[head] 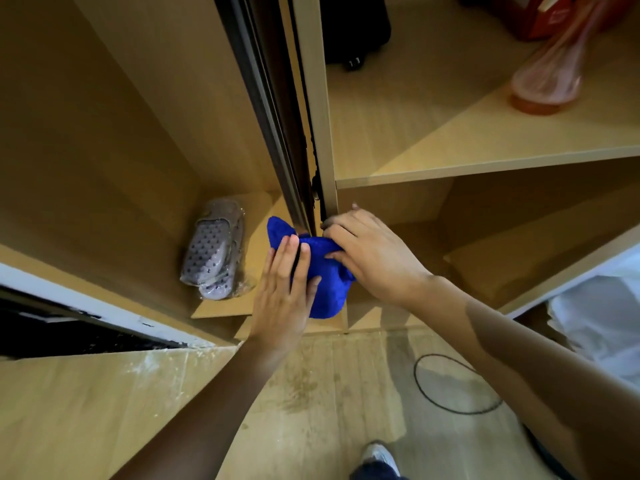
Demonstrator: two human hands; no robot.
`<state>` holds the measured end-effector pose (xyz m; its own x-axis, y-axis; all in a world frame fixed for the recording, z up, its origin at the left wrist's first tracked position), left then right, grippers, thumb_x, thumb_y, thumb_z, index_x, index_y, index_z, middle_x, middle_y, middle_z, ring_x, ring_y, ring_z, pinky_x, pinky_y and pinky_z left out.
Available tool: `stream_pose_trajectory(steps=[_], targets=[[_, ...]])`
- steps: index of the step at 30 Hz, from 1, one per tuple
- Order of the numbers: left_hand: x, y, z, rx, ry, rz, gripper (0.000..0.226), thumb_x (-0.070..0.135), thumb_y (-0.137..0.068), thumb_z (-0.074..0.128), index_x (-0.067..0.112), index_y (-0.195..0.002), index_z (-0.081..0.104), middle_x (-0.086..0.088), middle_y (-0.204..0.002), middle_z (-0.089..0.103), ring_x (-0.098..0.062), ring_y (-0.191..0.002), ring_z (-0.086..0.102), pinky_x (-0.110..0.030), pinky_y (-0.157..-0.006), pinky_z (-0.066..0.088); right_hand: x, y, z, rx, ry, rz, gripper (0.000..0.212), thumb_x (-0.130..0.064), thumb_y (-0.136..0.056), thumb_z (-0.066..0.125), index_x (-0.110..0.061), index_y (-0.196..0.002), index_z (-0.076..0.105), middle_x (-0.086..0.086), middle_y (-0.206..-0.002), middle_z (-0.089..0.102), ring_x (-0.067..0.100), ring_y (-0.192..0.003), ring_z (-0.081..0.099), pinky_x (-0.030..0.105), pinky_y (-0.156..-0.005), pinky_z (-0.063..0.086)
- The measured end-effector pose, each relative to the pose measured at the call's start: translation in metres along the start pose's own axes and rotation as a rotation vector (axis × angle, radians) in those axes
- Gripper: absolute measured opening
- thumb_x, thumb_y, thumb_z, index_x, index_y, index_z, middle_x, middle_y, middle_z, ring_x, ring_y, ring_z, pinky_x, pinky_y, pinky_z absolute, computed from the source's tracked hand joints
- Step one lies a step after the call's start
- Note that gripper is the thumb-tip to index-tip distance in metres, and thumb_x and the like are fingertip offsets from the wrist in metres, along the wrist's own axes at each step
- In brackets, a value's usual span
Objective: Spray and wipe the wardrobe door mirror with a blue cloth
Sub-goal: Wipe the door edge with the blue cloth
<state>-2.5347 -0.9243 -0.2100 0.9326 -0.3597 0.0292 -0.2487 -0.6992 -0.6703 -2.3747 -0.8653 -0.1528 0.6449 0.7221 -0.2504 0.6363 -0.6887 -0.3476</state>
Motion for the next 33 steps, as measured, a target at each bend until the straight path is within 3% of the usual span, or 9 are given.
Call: stream_pose_trajectory(steps=[6,11,13,17,21,25,27,30,33], targets=[[0.000,0.001,-0.029,-0.177,0.119,-0.201,0.070,0.039,-0.092,0.059,0.005,-0.144,0.025,-0.013,-0.148,0.025,-0.025,-0.139,0.030,-0.042,-0.110,0.036,-0.014,0.019,0.000,-0.120,-0.029,0.050,0.017,-0.015,-0.094,0.048,-0.011,-0.104,0.062,0.004,-0.097,0.067,0.024,-0.096,0.063,0.038,-0.112,0.032],[0.010,0.007,-0.047,-0.488,0.422,-0.596,0.101,0.051,-0.078,0.071,0.012,-0.152,0.013,-0.002,-0.156,0.024,-0.013,-0.142,0.024,-0.023,-0.107,0.033,-0.031,0.042,-0.009,-0.176,0.022,0.023,0.014,-0.008,-0.090,0.055,-0.011,-0.101,0.063,0.003,-0.091,0.066,0.024,-0.090,0.064,0.041,-0.109,0.038],[0.015,0.014,-0.052,-0.580,0.601,-0.771,0.105,0.046,-0.072,0.079,0.018,-0.152,0.017,0.007,-0.148,0.034,-0.006,-0.134,0.033,-0.014,-0.102,0.030,-0.038,0.053,-0.017,-0.212,0.041,0.004,0.014,-0.010,-0.090,0.064,-0.014,-0.103,0.063,0.002,-0.093,0.067,0.022,-0.093,0.064,0.041,-0.109,0.037],[0.021,0.027,-0.073,-0.671,0.738,-0.813,0.080,0.028,-0.063,0.089,0.022,-0.133,0.050,0.005,-0.115,0.053,-0.011,-0.109,0.052,-0.022,-0.089,0.044,-0.061,0.079,-0.044,-0.303,0.055,0.007,0.017,-0.013,-0.092,0.062,-0.017,-0.108,0.061,-0.001,-0.099,0.066,0.020,-0.101,0.062,0.039,-0.114,0.029],[0.036,0.038,-0.109,-0.733,1.079,-1.023,0.042,0.001,-0.063,0.085,0.016,-0.099,0.068,0.003,-0.098,0.062,-0.016,-0.096,0.061,-0.018,-0.073,0.051,-0.087,0.108,-0.080,-0.323,-0.003,0.115,0.018,-0.014,-0.097,0.052,-0.015,-0.114,0.057,0.001,-0.107,0.064,0.018,-0.108,0.057,0.035,-0.118,0.020],[0.059,0.058,-0.141,-0.796,1.382,-1.253,0.050,0.012,-0.071,0.081,0.012,-0.117,0.063,-0.001,-0.116,0.069,-0.016,-0.115,0.060,-0.032,-0.101,0.043,-0.115,0.128,-0.114,-0.264,-0.145,0.257,0.018,-0.018,-0.099,0.049,-0.014,-0.115,0.055,0.001,-0.110,0.061,0.017,-0.109,0.052,0.035,-0.114,0.025],[0.076,0.063,-0.156,-0.754,1.491,-1.287,0.056,0.015,-0.073,0.075,0.011,-0.126,0.057,-0.004,-0.124,0.065,-0.017,-0.120,0.057,-0.034,-0.105,0.040,-0.126,0.138,-0.131,-0.266,-0.185,0.316,0.018,-0.021,-0.100,0.049,-0.014,-0.116,0.055,0.000,-0.108,0.059,0.016,-0.104,0.050,0.032,-0.105,0.033],[0.095,0.055,-0.178,-0.689,1.436,-1.201,0.050,0.019,-0.079,0.069,0.016,-0.127,0.055,0.002,-0.122,0.066,-0.011,-0.115,0.060,-0.022,-0.091,0.050,-0.135,0.154,-0.153,-0.271,-0.296,0.457,0.019,-0.024,-0.100,0.049,-0.016,-0.117,0.052,-0.005,-0.103,0.049,0.011,-0.094,0.048,0.025,-0.085,0.041],[0.108,0.039,-0.201,-0.656,1.337,-1.130,0.029,0.018,-0.087,0.065,0.021,-0.116,0.062,0.006,-0.115,0.069,-0.006,-0.105,0.065,-0.015,-0.077,0.051,-0.136,0.170,-0.172,-0.227,-0.404,0.574,0.013,-0.026,-0.100,0.050,-0.020,-0.111,0.051,-0.001,-0.103,0.054,0.015,-0.091,0.053,0.028,-0.079,0.046]])
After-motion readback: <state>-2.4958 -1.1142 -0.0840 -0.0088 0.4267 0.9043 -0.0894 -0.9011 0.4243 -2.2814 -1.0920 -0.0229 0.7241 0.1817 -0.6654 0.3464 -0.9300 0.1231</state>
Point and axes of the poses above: each hand's wrist, its own y-axis away from the middle knuckle, its own z-axis out of the palm, x = y × z, the point moved 2 cm from there along -y, towards the middle knuckle
